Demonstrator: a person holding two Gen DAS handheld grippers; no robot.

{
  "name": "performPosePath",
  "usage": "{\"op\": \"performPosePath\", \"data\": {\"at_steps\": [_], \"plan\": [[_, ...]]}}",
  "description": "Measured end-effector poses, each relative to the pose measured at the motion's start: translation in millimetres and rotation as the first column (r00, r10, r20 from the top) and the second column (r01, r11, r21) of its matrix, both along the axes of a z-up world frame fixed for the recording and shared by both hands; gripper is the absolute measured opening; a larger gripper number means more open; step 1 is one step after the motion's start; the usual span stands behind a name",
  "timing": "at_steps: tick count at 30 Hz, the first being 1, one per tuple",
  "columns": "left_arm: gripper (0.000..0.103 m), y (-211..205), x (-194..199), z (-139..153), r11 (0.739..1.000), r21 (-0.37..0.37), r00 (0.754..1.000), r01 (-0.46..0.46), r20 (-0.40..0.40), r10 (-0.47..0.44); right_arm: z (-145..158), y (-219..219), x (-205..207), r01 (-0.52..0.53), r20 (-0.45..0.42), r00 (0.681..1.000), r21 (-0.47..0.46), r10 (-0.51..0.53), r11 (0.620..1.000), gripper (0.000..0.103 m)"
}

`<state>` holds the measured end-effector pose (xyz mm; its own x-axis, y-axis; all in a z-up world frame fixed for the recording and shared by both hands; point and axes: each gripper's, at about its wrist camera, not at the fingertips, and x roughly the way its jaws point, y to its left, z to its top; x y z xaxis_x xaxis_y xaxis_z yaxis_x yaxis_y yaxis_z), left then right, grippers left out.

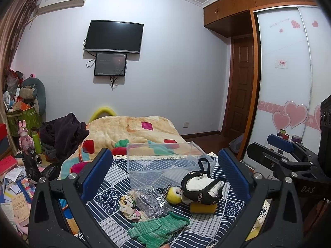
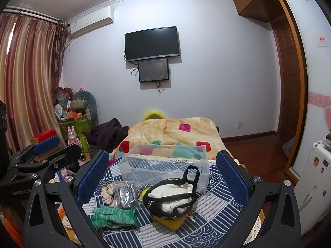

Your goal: Organize soft objects

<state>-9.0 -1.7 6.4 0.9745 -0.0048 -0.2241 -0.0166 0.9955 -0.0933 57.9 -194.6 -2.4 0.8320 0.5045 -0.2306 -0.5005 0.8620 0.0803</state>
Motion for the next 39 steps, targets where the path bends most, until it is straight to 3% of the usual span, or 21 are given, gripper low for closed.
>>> {"op": "performPosePath", "data": {"at_steps": [19,25,32,39], "plan": [[0.103,2.8,3.3,-0.8,1.000,-0.004,1.000,0.003,-0.018,-0.004,-1.3,-0.5,3.2,-0.009,-0.013,1.000,0.010,0.009,1.000,0.103],[0.103,4.0,14.6,-23.4,1.000,0.010,0.996,0.012,-0.090,-0.011,-13.3,3.6,11.7,-0.039,-0.050,0.998,-0.006,0.038,0.999,0.103],[0.103,15.0,40.6,-61.9,0.999,0.020,0.979,-0.025,-0.203,0.028,-48.8,12.0,39.5,-0.062,-0.178,0.983,-0.056,0.051,0.997,0.103],[0.093,39.6,66.0,-94.5,0.996,-0.003,0.949,-0.090,-0.302,0.085,-82.3,14.2,64.2,-0.149,-0.364,0.921,-0.006,0.137,0.989,0.103]]}}
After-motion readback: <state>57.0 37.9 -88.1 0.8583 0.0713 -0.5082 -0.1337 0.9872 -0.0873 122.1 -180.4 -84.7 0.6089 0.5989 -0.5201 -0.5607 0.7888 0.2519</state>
